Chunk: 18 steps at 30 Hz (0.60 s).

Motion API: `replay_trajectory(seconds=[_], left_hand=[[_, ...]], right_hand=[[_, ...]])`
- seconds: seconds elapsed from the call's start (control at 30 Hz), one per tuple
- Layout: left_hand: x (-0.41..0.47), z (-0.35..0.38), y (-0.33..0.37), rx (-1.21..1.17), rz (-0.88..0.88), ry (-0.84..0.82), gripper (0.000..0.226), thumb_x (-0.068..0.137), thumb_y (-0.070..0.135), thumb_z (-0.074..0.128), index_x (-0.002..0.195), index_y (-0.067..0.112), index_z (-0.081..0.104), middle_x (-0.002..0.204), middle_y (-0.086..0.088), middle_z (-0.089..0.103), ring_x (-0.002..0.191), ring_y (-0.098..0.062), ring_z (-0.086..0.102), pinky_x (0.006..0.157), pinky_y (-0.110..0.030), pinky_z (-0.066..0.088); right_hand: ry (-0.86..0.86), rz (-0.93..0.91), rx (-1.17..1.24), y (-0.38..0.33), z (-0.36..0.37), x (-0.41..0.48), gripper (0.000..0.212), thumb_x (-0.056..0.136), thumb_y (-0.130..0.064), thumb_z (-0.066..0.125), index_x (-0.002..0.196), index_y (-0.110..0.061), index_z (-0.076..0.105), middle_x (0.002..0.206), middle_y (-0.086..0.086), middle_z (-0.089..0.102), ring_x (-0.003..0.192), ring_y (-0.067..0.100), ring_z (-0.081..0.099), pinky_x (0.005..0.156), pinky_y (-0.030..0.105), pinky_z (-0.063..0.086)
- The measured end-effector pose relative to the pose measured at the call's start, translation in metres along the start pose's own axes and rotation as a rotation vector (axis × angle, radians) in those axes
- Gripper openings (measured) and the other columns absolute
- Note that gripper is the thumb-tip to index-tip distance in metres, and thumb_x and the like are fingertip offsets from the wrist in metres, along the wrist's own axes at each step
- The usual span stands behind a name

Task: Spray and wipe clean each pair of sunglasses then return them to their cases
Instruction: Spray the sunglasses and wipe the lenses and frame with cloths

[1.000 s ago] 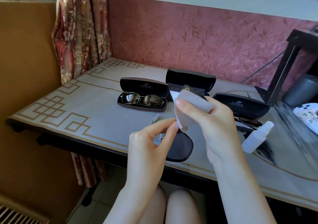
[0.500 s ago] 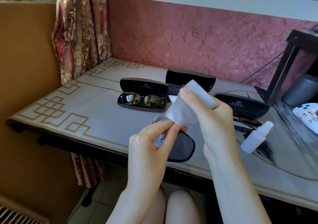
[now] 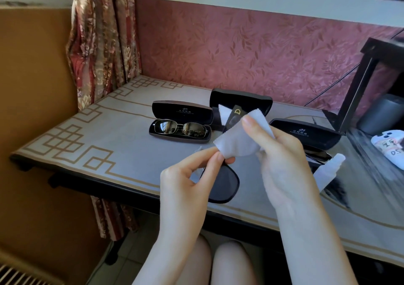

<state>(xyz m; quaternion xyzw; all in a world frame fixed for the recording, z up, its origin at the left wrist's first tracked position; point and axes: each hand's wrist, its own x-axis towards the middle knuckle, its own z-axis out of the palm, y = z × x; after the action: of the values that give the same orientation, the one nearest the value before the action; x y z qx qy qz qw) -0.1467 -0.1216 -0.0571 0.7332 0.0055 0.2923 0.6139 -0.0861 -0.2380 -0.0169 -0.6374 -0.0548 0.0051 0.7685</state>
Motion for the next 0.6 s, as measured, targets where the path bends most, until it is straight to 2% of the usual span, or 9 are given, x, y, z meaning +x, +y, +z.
replay_trajectory(seconds=[0.03, 0.1, 0.17, 0.23, 0.33, 0.47, 0.53, 0.6], left_hand=[[0.000, 0.000, 0.000, 0.005, 0.003, 0.000, 0.024, 0.090, 0.019, 0.062, 0.082, 0.039, 0.073, 0.084, 0.024, 0.073, 0.077, -0.015, 0.070, 0.079, -0.031, 0.052], [0.001, 0.001, -0.001, 0.037, 0.019, 0.000, 0.024, 0.089, 0.023, 0.063, 0.082, 0.045, 0.070, 0.084, 0.026, 0.072, 0.071, -0.016, 0.067, 0.073, -0.029, 0.051], [0.000, 0.001, -0.002, 0.049, 0.042, -0.013, 0.021, 0.087, 0.025, 0.063, 0.083, 0.044, 0.070, 0.083, 0.027, 0.072, 0.078, -0.002, 0.068, 0.074, -0.017, 0.050], [0.000, 0.001, -0.004, 0.053, 0.042, -0.034, 0.018, 0.088, 0.022, 0.063, 0.084, 0.036, 0.074, 0.083, 0.024, 0.072, 0.087, 0.004, 0.067, 0.079, -0.011, 0.048], [0.001, 0.000, -0.006, 0.063, 0.040, -0.035, 0.018, 0.088, 0.017, 0.064, 0.084, 0.030, 0.075, 0.082, 0.025, 0.073, 0.089, 0.007, 0.066, 0.081, -0.009, 0.046], [0.000, 0.000, -0.005, 0.035, 0.037, -0.024, 0.022, 0.088, 0.017, 0.064, 0.084, 0.036, 0.073, 0.082, 0.025, 0.073, 0.090, 0.006, 0.067, 0.084, -0.012, 0.048], [0.000, 0.001, -0.003, 0.003, 0.014, -0.023, 0.023, 0.087, 0.017, 0.065, 0.082, 0.038, 0.072, 0.082, 0.026, 0.072, 0.090, 0.007, 0.066, 0.085, -0.015, 0.048], [0.000, 0.001, -0.001, -0.010, 0.005, -0.022, 0.022, 0.088, 0.016, 0.065, 0.082, 0.036, 0.073, 0.081, 0.025, 0.073, 0.090, 0.006, 0.067, 0.085, -0.016, 0.049]], right_hand=[[-0.051, 0.030, 0.040, -0.001, -0.004, 0.001, 0.015, 0.078, -0.022, 0.069, 0.074, -0.007, 0.068, 0.073, 0.002, 0.061, 0.077, 0.014, 0.057, 0.085, 0.027, 0.045], [-0.088, 0.104, 0.188, -0.002, -0.009, 0.004, 0.033, 0.070, -0.016, 0.067, 0.099, -0.002, 0.070, 0.084, 0.000, 0.071, 0.082, 0.012, 0.064, 0.093, 0.026, 0.048], [-0.055, 0.168, 0.302, -0.004, -0.011, 0.005, 0.045, 0.064, -0.010, 0.067, 0.108, -0.005, 0.065, 0.077, -0.007, 0.073, 0.075, 0.006, 0.068, 0.086, 0.020, 0.052], [-0.028, 0.176, 0.325, -0.004, -0.013, 0.005, 0.044, 0.061, -0.007, 0.068, 0.105, -0.008, 0.063, 0.069, -0.009, 0.072, 0.068, 0.003, 0.068, 0.076, 0.016, 0.053], [-0.017, 0.147, 0.271, -0.002, -0.015, 0.005, 0.042, 0.060, -0.010, 0.069, 0.101, -0.009, 0.063, 0.071, -0.008, 0.073, 0.070, 0.003, 0.068, 0.081, 0.017, 0.052], [-0.017, 0.081, 0.189, 0.000, -0.014, 0.004, 0.040, 0.065, -0.019, 0.070, 0.101, -0.004, 0.068, 0.074, -0.007, 0.072, 0.073, 0.003, 0.067, 0.080, 0.016, 0.052], [-0.014, 0.057, 0.156, 0.003, -0.014, 0.003, 0.032, 0.070, -0.024, 0.068, 0.095, -0.005, 0.071, 0.077, -0.006, 0.071, 0.079, 0.005, 0.066, 0.088, 0.021, 0.051], [-0.021, 0.036, 0.134, 0.007, -0.015, 0.000, 0.015, 0.076, -0.025, 0.064, 0.080, -0.012, 0.071, 0.085, -0.003, 0.071, 0.090, 0.009, 0.066, 0.100, 0.027, 0.047]])
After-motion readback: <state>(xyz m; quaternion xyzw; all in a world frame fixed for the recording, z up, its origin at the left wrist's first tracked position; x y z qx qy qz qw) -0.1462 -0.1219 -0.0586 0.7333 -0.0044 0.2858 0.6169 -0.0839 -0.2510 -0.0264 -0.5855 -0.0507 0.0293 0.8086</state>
